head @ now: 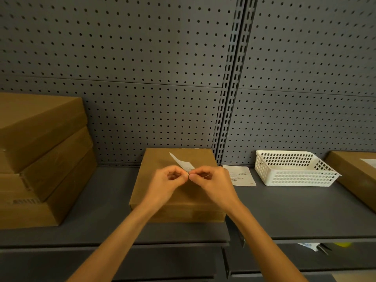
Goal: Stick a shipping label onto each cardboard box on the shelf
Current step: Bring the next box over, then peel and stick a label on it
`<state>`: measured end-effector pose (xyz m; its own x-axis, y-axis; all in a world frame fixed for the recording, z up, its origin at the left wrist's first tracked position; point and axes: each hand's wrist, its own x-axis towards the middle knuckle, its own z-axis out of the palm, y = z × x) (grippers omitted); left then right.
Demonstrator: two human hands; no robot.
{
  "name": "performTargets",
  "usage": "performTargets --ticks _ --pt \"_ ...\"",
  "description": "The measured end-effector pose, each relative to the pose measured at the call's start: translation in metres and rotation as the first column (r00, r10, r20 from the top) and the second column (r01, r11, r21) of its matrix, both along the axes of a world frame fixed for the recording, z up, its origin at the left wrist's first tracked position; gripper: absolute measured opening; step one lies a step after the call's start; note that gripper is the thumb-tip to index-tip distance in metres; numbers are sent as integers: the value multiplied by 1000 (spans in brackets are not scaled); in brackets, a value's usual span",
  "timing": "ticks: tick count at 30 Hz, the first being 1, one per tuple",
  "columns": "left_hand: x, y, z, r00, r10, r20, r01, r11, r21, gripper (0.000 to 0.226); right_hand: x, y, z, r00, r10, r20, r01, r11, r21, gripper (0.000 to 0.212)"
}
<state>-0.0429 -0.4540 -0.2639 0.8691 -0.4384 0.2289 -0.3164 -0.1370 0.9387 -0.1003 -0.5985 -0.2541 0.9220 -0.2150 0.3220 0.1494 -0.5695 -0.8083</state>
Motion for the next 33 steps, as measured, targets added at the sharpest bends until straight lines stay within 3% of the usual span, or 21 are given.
performTargets --ticks 12,17,33 --pt "1 -5 -1 998 -31 51 32 999 -6 16 1 -2 -3 999 -48 11 47 999 12 9" --pt "1 -10 -1 998 -23 52 27 998 -65 14 -1 -5 1 994 -101 31 98 990 102 12" --pt "25 -20 1 995 89 48 -91 994 53 16 -15 -53 9 948 -317 29 279 871 405 12"
